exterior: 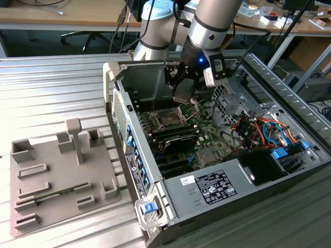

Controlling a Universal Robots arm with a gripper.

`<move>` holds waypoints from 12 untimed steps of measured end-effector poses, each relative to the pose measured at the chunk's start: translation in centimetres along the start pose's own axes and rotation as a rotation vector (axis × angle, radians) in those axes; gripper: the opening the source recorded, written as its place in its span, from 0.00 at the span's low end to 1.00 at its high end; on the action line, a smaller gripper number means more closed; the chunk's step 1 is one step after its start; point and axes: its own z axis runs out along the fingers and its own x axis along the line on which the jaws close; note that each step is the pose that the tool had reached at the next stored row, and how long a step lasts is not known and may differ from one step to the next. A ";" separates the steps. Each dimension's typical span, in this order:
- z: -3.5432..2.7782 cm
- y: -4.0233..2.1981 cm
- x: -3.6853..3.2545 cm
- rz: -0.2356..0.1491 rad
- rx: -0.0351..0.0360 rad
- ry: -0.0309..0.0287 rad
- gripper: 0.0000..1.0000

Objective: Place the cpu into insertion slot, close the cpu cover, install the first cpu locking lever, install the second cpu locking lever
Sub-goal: 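Place the cpu into insertion slot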

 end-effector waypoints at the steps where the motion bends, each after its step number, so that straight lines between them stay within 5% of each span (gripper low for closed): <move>1: 0.00 0.00 0.00 0.001 0.0000 -0.0001 0.55; 12: 0.03 0.00 0.00 0.026 -0.0006 -0.0023 0.55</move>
